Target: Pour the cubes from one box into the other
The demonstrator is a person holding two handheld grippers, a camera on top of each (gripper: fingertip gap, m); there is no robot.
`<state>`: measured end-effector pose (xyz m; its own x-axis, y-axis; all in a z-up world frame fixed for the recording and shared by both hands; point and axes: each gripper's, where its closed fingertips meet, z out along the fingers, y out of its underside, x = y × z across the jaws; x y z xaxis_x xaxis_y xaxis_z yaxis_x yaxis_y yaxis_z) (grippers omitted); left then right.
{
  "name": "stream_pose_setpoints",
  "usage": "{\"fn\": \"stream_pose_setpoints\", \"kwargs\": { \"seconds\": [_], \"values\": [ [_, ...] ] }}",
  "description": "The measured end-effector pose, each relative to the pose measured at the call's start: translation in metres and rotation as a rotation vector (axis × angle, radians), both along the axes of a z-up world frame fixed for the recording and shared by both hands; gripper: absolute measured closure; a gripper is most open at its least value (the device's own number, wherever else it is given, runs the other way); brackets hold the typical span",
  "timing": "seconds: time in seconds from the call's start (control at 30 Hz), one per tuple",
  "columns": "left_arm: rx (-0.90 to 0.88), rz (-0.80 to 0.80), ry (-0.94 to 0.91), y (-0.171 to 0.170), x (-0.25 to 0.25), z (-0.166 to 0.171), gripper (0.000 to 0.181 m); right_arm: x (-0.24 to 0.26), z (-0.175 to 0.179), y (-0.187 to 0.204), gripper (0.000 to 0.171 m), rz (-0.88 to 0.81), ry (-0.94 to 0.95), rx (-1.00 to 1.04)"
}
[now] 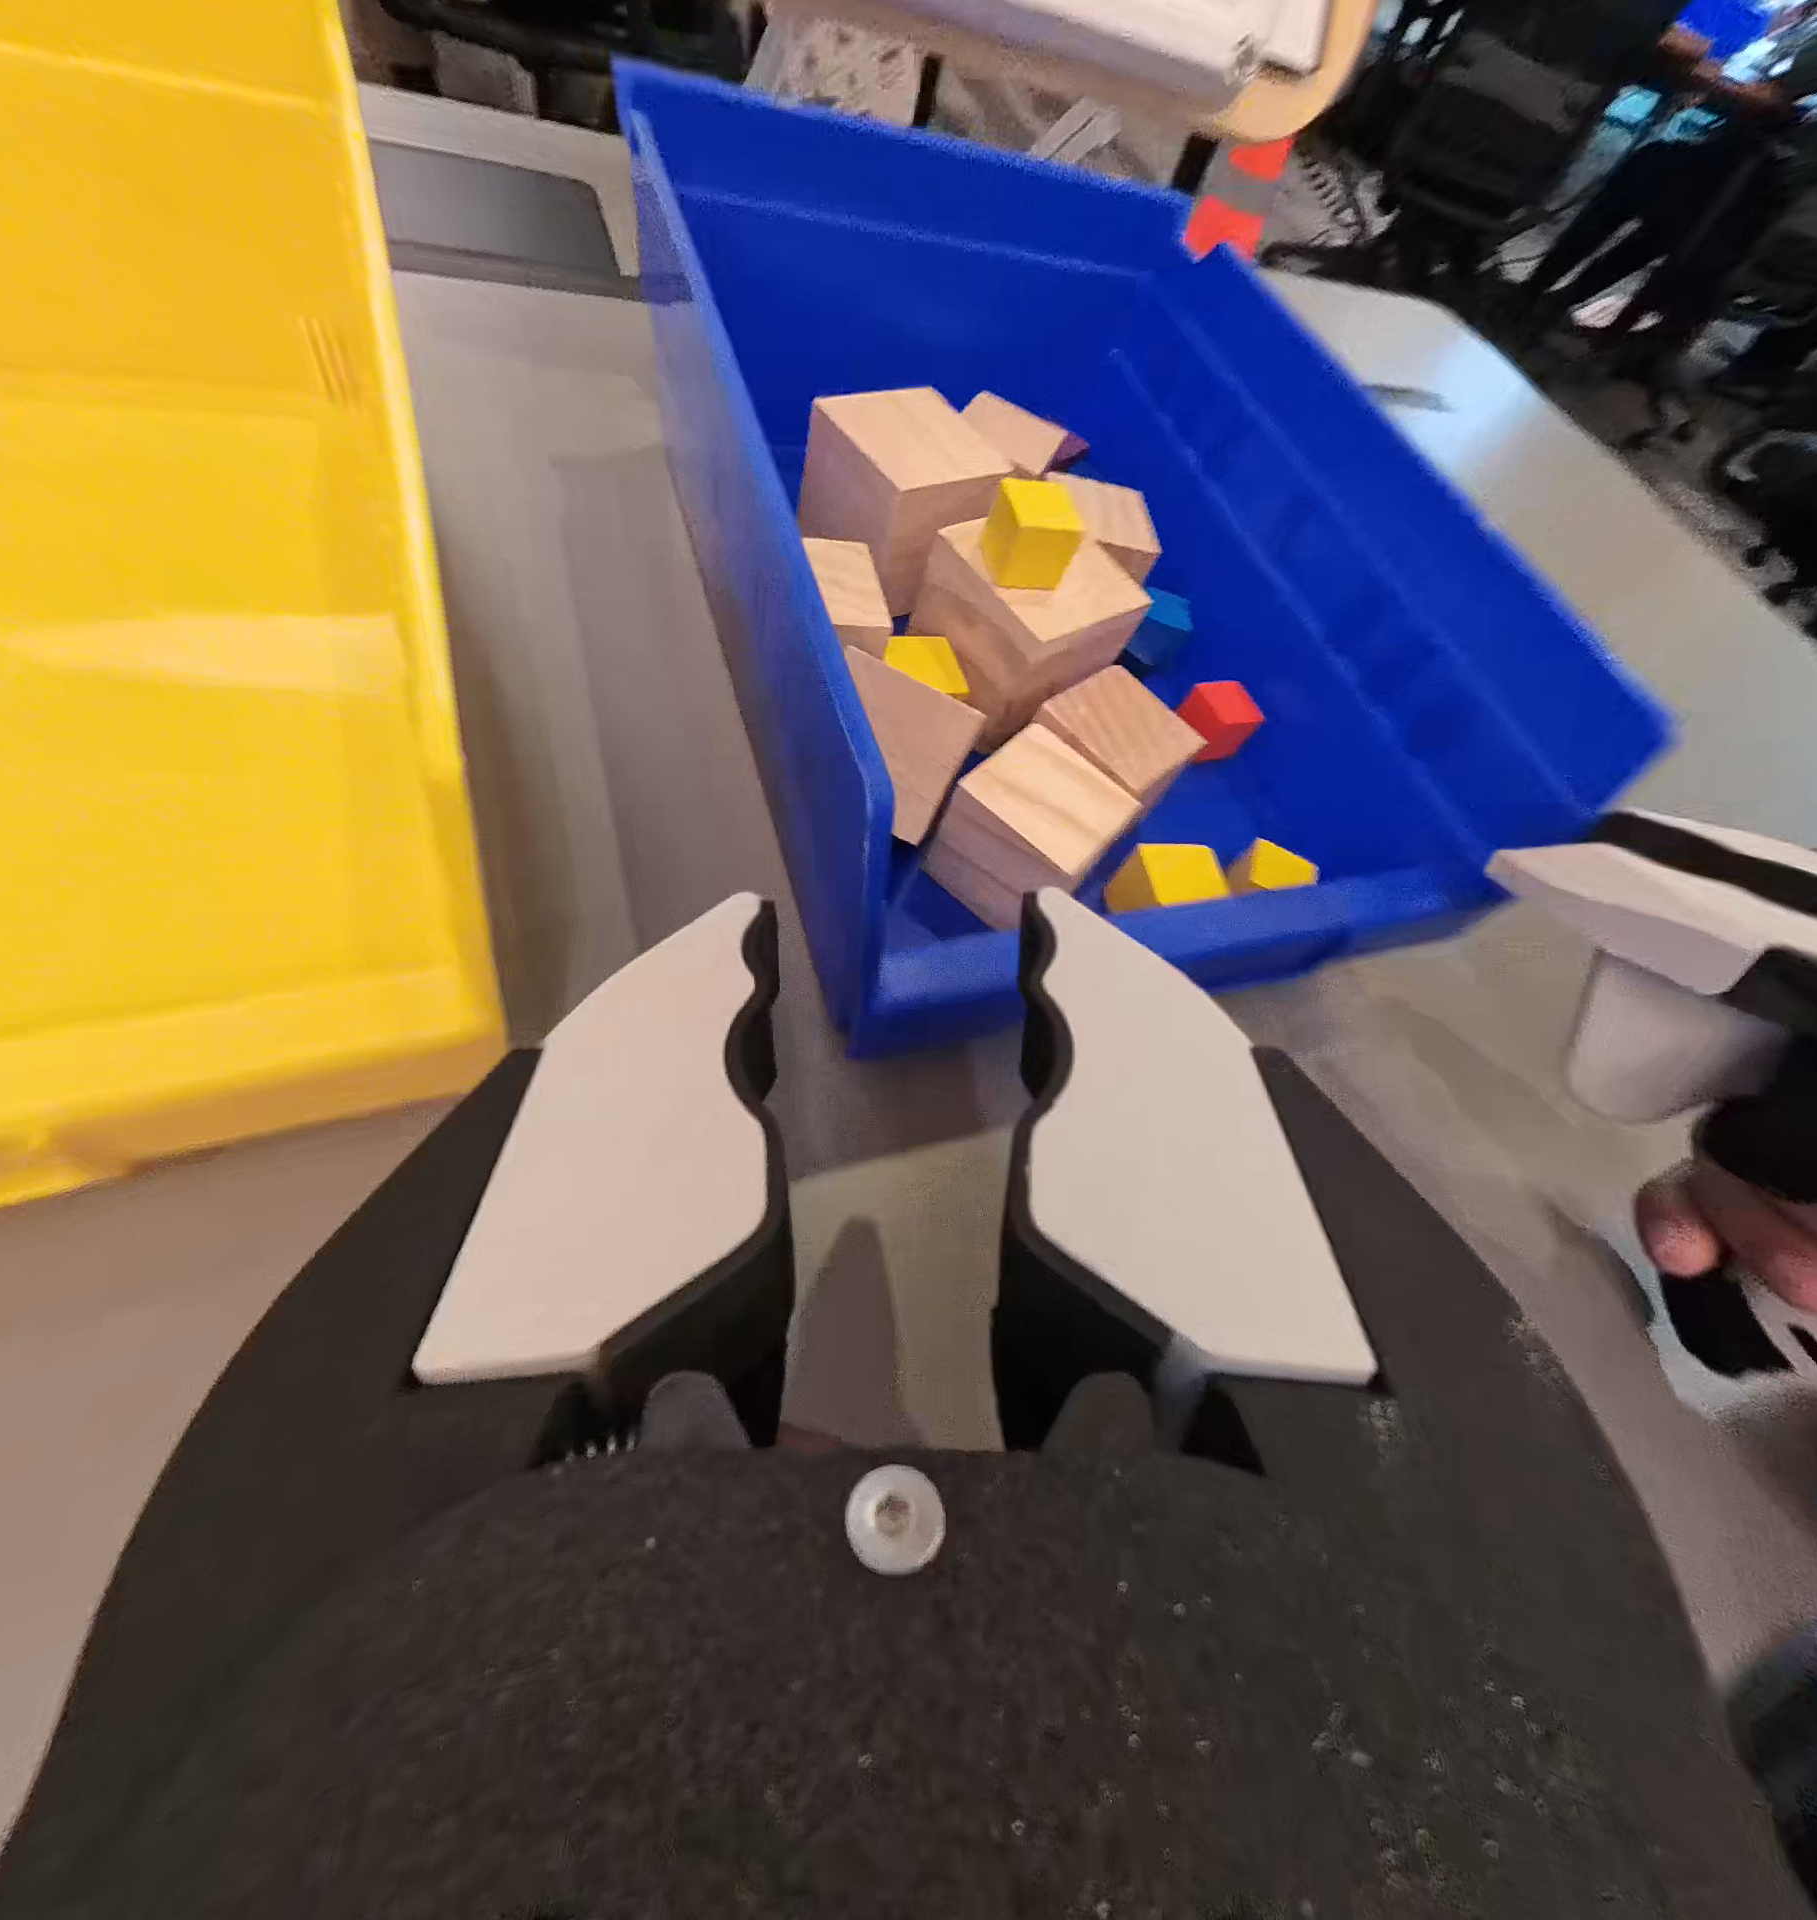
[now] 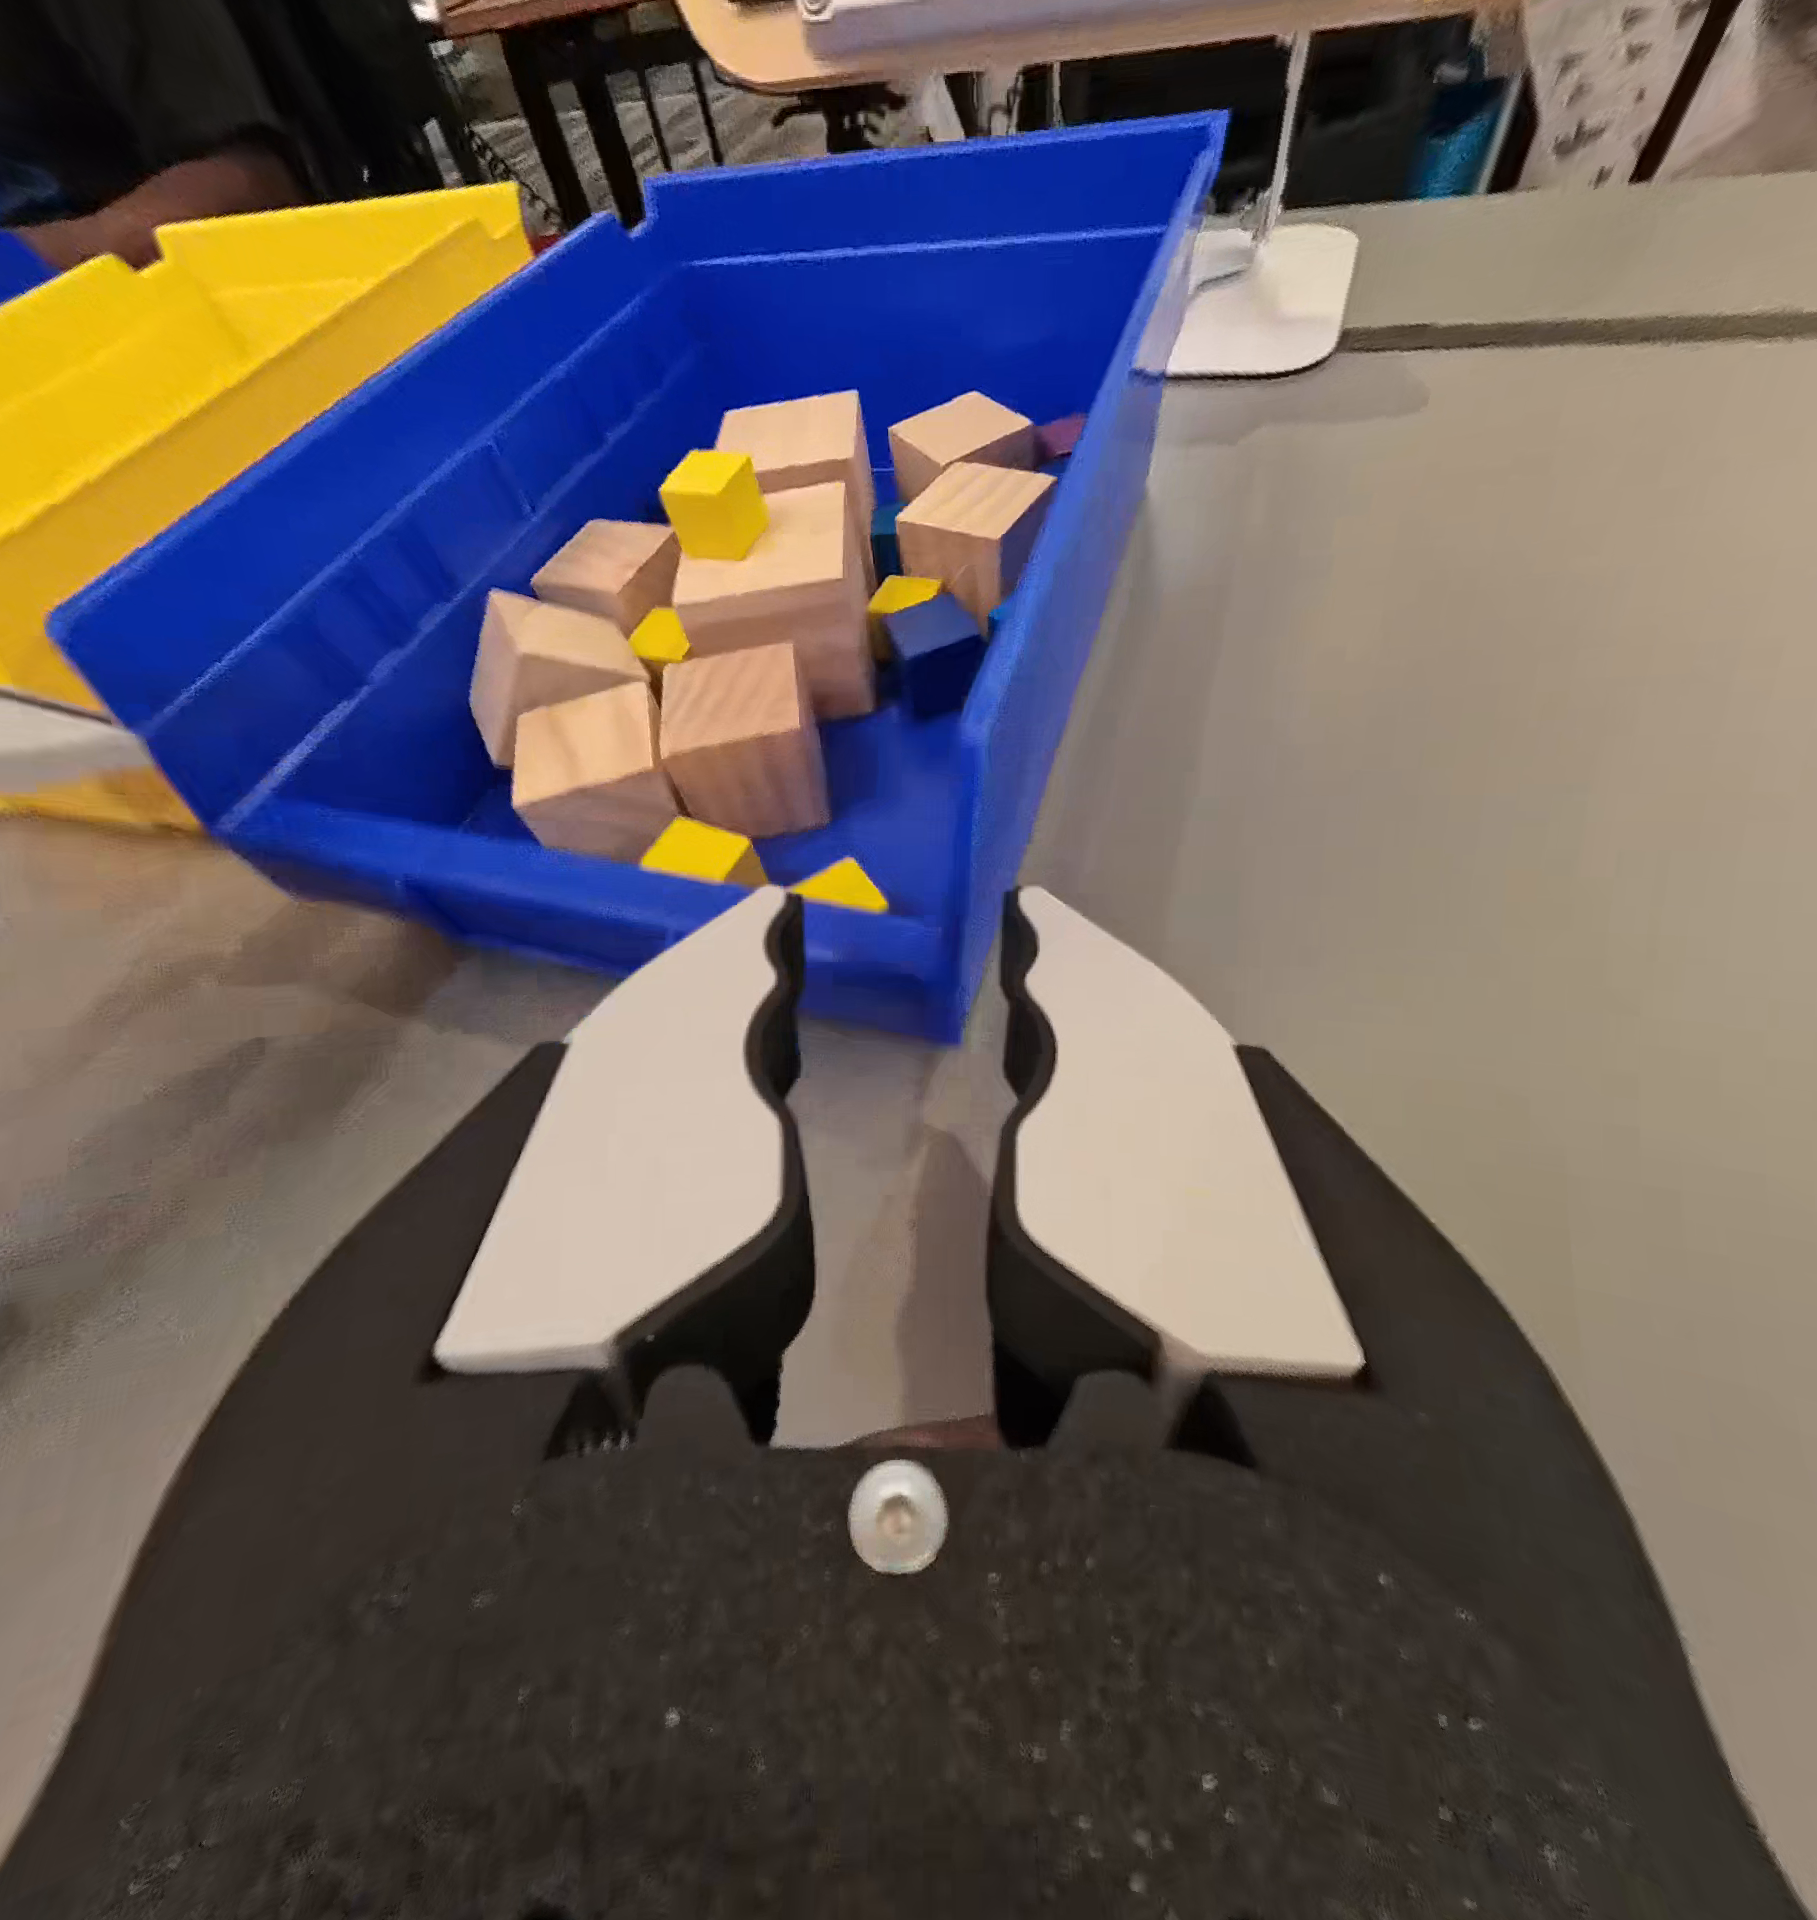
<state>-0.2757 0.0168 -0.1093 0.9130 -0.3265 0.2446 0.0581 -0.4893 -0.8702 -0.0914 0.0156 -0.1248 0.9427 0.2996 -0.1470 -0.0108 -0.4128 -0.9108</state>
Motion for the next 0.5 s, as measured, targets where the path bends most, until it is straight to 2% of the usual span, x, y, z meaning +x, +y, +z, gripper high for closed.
{"fn": "stream_pose_setpoints", "kwargs": {
  "seconds": [0.13,0.23,0.37,0.5],
  "values": [
    [0.032,-0.007,-0.042,-0.044,-0.033,0.026,0.125,0.011,0.011,-0.027,0.135,0.01,-0.077,0.077],
    [-0.013,0.077,-0.116,-0.06,-0.093,0.028,0.117,-0.007,0.01,-0.042,0.135,0.066,-0.082,0.096],
    [0.077,0.339,0.164,-0.04,-0.215,0.021,0.111,-0.033,0.007,-0.051,0.135,0.154,-0.182,0.145],
    [0.04,0.305,0.186,0.01,-0.243,0.005,0.11,-0.048,0.013,-0.054,0.135,0.193,-0.238,0.206]
  ]
}}
